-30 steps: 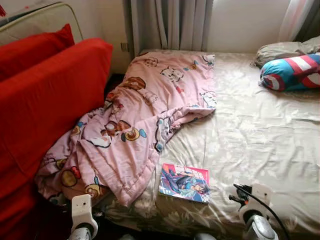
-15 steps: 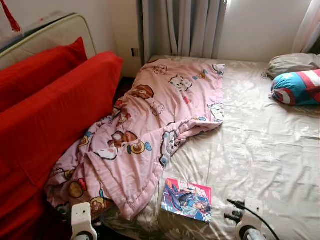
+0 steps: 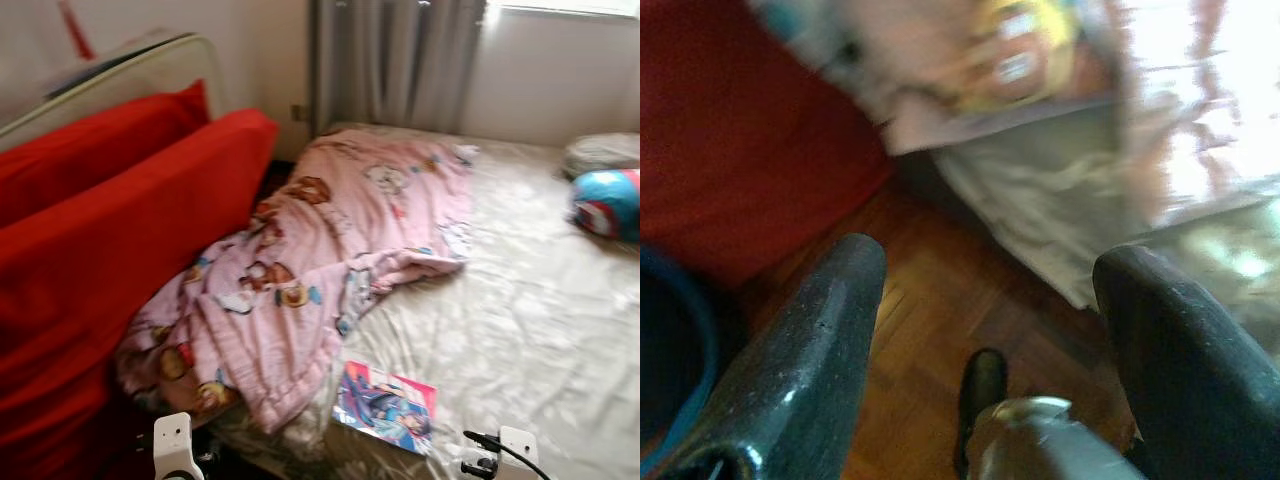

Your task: Clean up the room

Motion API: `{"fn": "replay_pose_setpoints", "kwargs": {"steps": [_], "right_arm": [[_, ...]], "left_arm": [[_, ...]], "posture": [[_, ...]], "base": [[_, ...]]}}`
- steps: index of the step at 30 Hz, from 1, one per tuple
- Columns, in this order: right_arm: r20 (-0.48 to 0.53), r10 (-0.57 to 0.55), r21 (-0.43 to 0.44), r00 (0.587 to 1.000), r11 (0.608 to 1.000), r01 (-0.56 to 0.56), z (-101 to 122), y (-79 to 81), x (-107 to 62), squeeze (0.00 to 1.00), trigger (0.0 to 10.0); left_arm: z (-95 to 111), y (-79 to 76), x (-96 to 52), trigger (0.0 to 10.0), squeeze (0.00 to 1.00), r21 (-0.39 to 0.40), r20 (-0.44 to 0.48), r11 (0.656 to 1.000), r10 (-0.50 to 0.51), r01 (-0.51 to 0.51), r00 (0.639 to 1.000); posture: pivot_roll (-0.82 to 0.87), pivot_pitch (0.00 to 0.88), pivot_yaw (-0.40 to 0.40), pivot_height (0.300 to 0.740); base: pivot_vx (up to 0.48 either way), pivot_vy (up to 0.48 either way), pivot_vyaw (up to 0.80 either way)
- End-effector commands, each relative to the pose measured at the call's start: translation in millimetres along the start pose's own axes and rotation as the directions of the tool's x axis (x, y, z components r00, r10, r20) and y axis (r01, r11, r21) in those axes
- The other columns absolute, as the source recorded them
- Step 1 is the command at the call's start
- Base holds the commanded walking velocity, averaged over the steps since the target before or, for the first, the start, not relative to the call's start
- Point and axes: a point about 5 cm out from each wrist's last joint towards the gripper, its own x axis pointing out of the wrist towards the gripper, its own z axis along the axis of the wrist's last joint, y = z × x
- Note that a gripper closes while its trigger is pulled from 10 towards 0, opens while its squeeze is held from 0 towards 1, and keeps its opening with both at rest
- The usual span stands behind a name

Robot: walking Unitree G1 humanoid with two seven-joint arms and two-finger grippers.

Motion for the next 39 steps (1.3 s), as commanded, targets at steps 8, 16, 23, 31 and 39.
{"fn": "replay_pose_setpoints", "kwargs": {"steps": [8,16,23,31,39], "right_arm": [[-0.022,-0.025,-0.009,0.999,1.0,0.025,5.9,-29.0,-2.4,0.0,10.0],[-0.034,-0.031,-0.033,0.999,0.999,0.03,5.5,-33.2,-3.1,0.0,10.0],[-0.031,-0.035,-0.045,0.999,0.998,0.033,7.7,-34.5,-2.9,0.0,10.0],[-0.033,-0.04,-0.023,0.999,0.999,0.039,5.7,-30.8,-2.4,0.0,10.0],[-0.045,-0.02,-0.011,0.999,1.0,0.019,2.2,-22.7,-1.7,0.0,10.0]], "left_arm": [[-6.3,2.2,-1.5,10.0,0.0,-0.009,-0.031,1.0,0.013,-0.013,0.999],[-12.9,3.4,-3.7,10.0,0.0,-0.024,-0.053,0.999,0.03,-0.031,0.998],[-17.3,1.7,-4.9,10.0,0.0,-0.029,-0.068,0.999,0.028,-0.03,0.997],[-26.0,0.8,-7.6,10.0,0.0,-0.029,-0.104,0.999,0.023,-0.027,0.994],[-32.2,0.5,-9.7,10.0,0.0,0.013,-0.136,1.0,0.007,-0.005,0.991]], "posture": [[-0.04,0.0,0.005,0.74],[-0.03,0.0,-0.014,0.74],[-0.03,0.0,-0.029,0.74],[-0.03,0.0,-0.039,0.74],[-0.03,0.0,-0.028,0.74]], "base": [[0.0,0.0,0.8],[0.0,0.0,0.8],[0.0,0.0,0.8],[0.0,0.0,0.69],[0.0,0.031,0.0]]}}
